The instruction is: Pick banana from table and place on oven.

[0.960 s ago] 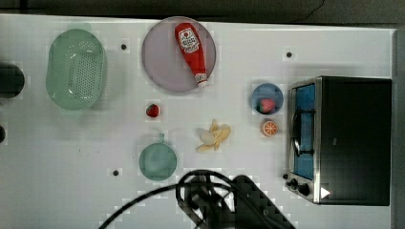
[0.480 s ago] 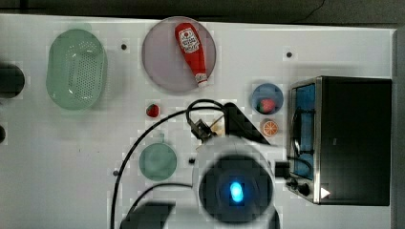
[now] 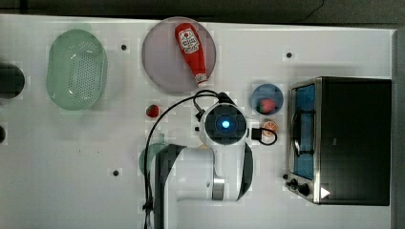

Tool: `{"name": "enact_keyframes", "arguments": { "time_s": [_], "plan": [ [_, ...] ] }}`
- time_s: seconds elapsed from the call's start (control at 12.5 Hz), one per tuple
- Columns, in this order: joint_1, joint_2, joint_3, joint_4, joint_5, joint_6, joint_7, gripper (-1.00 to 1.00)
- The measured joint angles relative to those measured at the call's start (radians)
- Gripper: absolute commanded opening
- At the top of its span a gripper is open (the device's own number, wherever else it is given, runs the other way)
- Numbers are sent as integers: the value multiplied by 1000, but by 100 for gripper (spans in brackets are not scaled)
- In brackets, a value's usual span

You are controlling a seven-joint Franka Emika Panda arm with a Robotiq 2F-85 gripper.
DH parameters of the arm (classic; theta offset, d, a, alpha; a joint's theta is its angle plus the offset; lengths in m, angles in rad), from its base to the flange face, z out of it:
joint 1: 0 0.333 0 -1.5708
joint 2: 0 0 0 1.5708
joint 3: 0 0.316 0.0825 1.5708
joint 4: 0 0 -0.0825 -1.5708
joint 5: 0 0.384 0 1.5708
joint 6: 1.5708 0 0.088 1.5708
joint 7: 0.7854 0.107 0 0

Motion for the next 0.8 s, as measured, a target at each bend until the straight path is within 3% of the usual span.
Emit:
{"name": "enact_keyframes", "arguments": {
  "time_s": [0.32,0.64,0.72,0.8],
  "plan": [
    [-16,128,14,-16,-22,188,2,100],
    [-13,247,23,-72,19,361,3,100],
    [-13,289,27,-66,9,369,3,93],
    [-11,324,23,-68,-17,397,3,69]
  ]
}}
